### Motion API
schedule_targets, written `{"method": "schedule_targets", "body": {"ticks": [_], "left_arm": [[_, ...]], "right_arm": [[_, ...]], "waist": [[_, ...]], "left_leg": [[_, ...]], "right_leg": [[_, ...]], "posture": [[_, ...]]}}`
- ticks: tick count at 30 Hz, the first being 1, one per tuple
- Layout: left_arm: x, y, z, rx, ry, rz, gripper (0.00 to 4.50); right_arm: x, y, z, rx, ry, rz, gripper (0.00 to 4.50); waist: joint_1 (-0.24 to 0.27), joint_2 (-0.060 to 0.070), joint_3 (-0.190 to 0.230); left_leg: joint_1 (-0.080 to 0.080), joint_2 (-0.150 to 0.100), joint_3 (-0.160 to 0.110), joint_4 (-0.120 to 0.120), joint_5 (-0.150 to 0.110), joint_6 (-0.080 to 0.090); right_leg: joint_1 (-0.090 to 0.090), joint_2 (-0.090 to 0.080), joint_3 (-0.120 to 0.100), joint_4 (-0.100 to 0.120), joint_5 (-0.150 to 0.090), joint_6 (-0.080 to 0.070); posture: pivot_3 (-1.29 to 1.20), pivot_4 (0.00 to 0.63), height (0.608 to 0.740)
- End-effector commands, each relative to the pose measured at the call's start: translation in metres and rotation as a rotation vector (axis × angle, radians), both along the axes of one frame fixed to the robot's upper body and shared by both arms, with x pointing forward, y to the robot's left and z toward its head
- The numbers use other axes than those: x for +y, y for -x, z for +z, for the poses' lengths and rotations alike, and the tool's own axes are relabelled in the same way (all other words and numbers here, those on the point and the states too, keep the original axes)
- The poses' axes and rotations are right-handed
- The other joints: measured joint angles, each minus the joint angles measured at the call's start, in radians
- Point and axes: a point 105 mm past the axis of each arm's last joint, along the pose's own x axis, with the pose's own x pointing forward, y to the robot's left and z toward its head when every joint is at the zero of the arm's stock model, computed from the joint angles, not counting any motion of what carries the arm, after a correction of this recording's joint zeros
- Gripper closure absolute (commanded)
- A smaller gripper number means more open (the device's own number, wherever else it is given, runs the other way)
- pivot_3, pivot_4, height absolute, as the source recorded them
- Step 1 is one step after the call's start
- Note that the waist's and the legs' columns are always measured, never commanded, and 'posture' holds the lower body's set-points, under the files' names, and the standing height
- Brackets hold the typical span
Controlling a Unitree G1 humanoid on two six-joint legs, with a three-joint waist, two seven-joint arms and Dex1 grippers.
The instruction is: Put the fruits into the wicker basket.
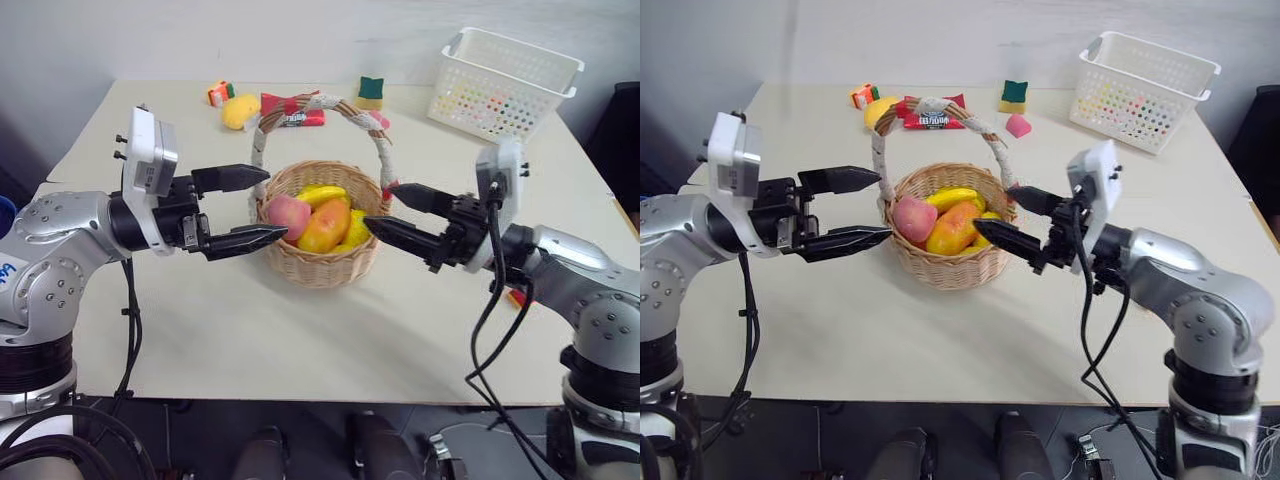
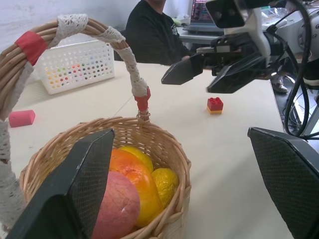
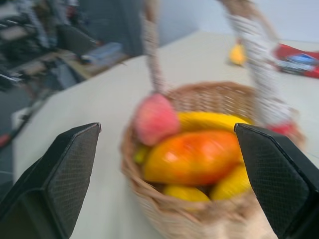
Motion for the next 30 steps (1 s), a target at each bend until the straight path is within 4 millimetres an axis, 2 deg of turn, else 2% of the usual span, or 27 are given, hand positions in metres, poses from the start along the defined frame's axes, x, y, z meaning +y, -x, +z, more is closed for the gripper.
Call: {"method": "schedule_targets", "body": {"ticks": [1,5,8,13,19,22,26,30], "left_arm": [[-0.004,0.002,0.009,-0.056,0.004,-0.016,0.0],[-0.005,-0.001,0.012,-0.065,0.004,-0.018,0.0],[-0.004,-0.002,0.013,-0.07,0.001,-0.017,0.0],[-0.004,-0.003,0.013,-0.073,-0.002,-0.013,0.0],[-0.003,-0.004,0.013,-0.079,0.002,-0.008,0.0],[-0.003,-0.006,0.014,-0.084,0.01,-0.013,0.0],[-0.006,-0.008,0.014,-0.085,0.018,-0.028,0.0],[-0.012,-0.012,0.014,-0.087,0.025,-0.057,0.0]], "right_arm": [[0.0,-0.02,0.003,-0.046,0.005,-0.09,0.03],[0.016,-0.042,-0.001,-0.062,0.011,-0.104,0.03],[0.028,-0.05,0.0,-0.074,-0.006,-0.072,0.03],[0.031,-0.058,0.001,-0.085,-0.027,-0.074,1.49],[0.026,-0.048,0.007,-0.116,-0.036,-0.061,3.45],[0.008,-0.041,0.013,-0.155,-0.021,-0.101,4.23],[-0.036,-0.028,0.033,-0.239,-0.02,-0.201,4.25],[-0.11,-0.024,0.049,-0.303,0.055,-0.467,4.25]], "waist": [[-0.003,0.0,0.0],[-0.008,0.0,0.0],[-0.014,0.0,0.0],[-0.014,0.0,0.0],[-0.015,0.0,0.0],[-0.014,0.0,0.0],[0.002,0.0,0.0],[0.013,0.0,0.0]], "left_leg": [[0.001,0.0,0.0,0.0,0.0,0.0],[0.001,0.001,0.0,0.0,0.0,-0.001],[0.0,0.001,0.0,0.0,0.0,-0.001],[-0.002,0.001,0.0,-0.001,0.0,-0.001],[-0.002,0.001,-0.001,-0.001,0.0,-0.001],[-0.002,0.001,-0.001,-0.001,0.0,-0.001],[-0.003,0.0,-0.001,-0.001,0.0,0.0],[-0.003,-0.001,-0.001,-0.001,0.0,0.0]], "right_leg": [[0.0,0.001,0.0,0.0,0.0,0.0],[0.0,0.002,0.0,0.0,0.0,0.0],[-0.001,0.001,0.0,0.002,0.0,0.0],[-0.001,0.0,-0.001,0.001,0.0,0.0],[-0.001,0.0,-0.001,0.002,0.0,0.0],[-0.001,0.0,-0.001,0.001,0.0,0.0],[0.0,-0.001,-0.002,0.0,0.0,0.0],[0.0,-0.001,-0.001,0.0,0.0,0.0]], "posture": [[0.0,0.15,0.74],[0.0,0.15,0.74],[0.0,0.15,0.74],[0.0,0.15,0.74],[0.0,0.15,0.74],[0.0,0.15,0.74],[0.0,0.15,0.74],[0.0,0.15,0.74]]}}
